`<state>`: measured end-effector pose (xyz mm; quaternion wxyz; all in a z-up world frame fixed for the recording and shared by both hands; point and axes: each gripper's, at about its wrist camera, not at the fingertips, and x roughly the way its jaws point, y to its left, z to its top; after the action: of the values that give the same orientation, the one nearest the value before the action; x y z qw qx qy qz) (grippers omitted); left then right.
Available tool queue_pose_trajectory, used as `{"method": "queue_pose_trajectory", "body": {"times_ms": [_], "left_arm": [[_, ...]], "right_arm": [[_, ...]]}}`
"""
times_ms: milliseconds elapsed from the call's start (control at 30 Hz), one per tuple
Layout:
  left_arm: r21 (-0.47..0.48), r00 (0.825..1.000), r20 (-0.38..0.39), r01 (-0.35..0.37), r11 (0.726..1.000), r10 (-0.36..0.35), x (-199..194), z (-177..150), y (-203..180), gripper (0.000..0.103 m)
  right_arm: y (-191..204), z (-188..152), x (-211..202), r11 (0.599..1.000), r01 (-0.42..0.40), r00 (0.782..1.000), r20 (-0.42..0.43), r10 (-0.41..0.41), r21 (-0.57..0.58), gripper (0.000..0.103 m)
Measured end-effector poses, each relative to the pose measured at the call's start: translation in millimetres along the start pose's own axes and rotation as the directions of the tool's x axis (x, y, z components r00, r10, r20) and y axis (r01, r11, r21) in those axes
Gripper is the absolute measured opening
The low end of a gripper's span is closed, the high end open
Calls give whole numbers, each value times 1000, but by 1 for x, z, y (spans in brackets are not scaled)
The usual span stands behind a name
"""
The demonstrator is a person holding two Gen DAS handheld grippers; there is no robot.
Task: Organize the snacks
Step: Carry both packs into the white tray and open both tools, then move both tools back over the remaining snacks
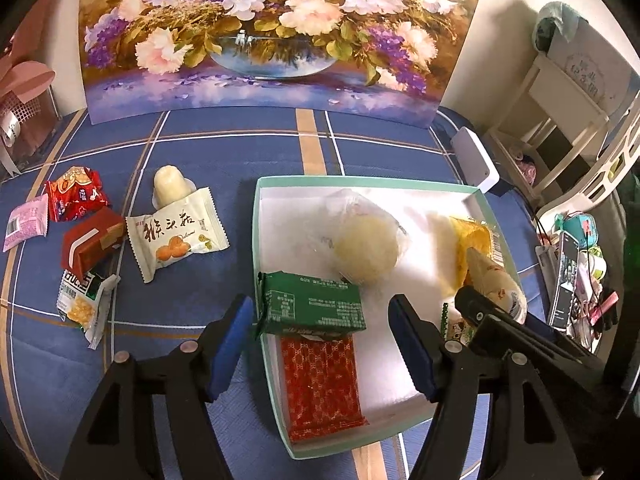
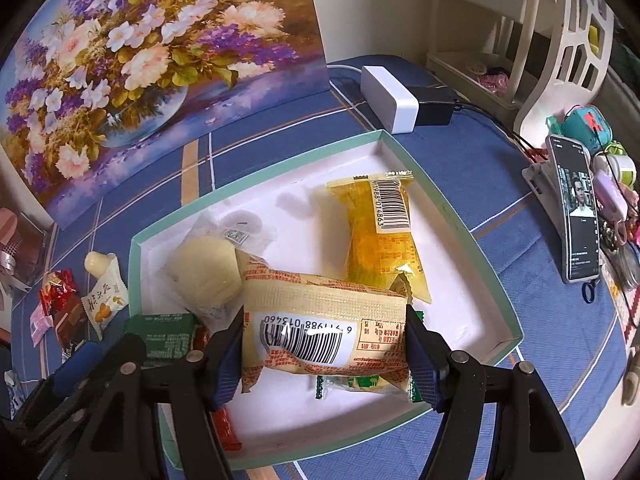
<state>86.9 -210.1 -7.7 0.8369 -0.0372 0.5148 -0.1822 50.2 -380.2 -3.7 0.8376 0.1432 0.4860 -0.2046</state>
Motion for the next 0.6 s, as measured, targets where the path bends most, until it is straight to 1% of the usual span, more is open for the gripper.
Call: {"method": "queue_pose_trajectory", "body": {"times_ms": [133,300,333,367,400,433,467,600], "left_arm": [[-33,1000,-3,-20,999,20,-2,1,7,71],[-73,998,-14,-64,995,63,-4,1,19,72],[-86,997,-17,-70,994,69,-4,1,23,73],[-104,997,-18,-81,991,79,-4,1,27,77],[-116,996,-18,-88,989,87,-4,1,30,82],[-130,995,-16,-101,986,99,-4,1,35,83],[-140,994,-14,-113,984,112,-5,1,39,85],[-166,988,-13,-152,974,152,-6,1,51,86]], "right_arm": [[4,-1,1,1000,-8,1000,-8,8,-10,74],[6,-2,3,1000,-12,1000,-15,11,-17,74],[7,-2,3,1000,-10,1000,-17,10,-18,74],[7,-2,3,1000,-9,1000,-19,8,-19,75],[7,-2,4,1000,-7,1000,-21,7,-20,76],[7,-2,4,1000,-7,1000,-21,6,-20,81],[8,-2,3,1000,-8,1000,-20,7,-21,83],[9,-2,3,999,-11,1000,-22,11,-30,83]]}}
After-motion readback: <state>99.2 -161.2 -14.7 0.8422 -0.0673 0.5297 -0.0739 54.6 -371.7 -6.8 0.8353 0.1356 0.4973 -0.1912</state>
